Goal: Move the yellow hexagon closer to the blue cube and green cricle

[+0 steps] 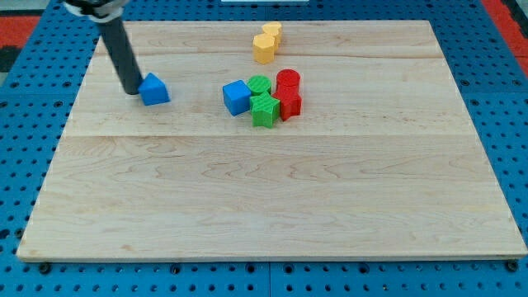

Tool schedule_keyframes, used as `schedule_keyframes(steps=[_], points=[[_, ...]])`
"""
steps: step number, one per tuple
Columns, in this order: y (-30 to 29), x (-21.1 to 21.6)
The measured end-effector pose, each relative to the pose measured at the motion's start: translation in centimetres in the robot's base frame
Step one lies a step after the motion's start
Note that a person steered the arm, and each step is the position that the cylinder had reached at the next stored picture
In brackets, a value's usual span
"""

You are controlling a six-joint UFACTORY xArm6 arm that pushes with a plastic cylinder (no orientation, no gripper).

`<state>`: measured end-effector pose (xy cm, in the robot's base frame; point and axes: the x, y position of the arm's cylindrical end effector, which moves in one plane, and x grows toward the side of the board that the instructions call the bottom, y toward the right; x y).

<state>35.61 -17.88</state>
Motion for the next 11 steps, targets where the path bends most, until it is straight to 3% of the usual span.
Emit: schedule_keyframes(steps=[1,3,4,6,8,9,11], points=[[6.7,0.0],[11.2,0.6],[6.3,-2.9],[11.1,-16.4],[19.1,-12.1],[17.7,-8.0],[12.3,-3.7]])
